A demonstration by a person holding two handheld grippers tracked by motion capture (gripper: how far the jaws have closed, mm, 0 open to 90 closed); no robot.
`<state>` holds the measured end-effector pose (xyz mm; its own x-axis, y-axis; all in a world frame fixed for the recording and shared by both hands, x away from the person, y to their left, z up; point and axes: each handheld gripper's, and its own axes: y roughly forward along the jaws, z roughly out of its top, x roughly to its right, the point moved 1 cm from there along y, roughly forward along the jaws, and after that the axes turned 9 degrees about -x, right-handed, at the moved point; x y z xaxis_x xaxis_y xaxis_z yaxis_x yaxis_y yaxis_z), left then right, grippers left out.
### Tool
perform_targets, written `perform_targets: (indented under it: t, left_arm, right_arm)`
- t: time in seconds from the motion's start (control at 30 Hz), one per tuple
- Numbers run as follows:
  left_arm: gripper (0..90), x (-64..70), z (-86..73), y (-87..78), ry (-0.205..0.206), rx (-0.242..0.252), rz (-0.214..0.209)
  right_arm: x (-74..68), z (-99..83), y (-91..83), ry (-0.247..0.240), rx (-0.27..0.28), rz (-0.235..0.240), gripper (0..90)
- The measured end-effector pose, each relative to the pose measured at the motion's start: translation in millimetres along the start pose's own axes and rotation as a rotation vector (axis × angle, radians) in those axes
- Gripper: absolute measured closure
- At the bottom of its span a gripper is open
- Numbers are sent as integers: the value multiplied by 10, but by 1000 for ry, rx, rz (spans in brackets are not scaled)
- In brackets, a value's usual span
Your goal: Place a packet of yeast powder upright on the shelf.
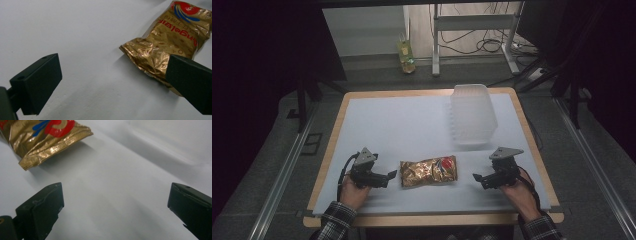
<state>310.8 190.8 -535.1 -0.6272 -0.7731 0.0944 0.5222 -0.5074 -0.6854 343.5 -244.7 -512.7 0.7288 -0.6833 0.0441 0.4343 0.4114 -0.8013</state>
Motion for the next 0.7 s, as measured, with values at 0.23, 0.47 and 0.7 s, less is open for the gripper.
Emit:
perform_targets:
  t: [0.23, 0.47, 0.7]
  left_arm:
    - [5, 34, 12, 7, 29, -22, 12]
    - [17, 35, 17, -7, 34, -22, 6]
    - [53, 50, 27, -4, 38, -25, 9]
  right_arm:
    - [-26, 1, 26, -13, -9, 9, 5]
    - [-22, -1, 25, -10, -5, 9, 5]
    - [-24, -1, 24, -11, -5, 11, 5]
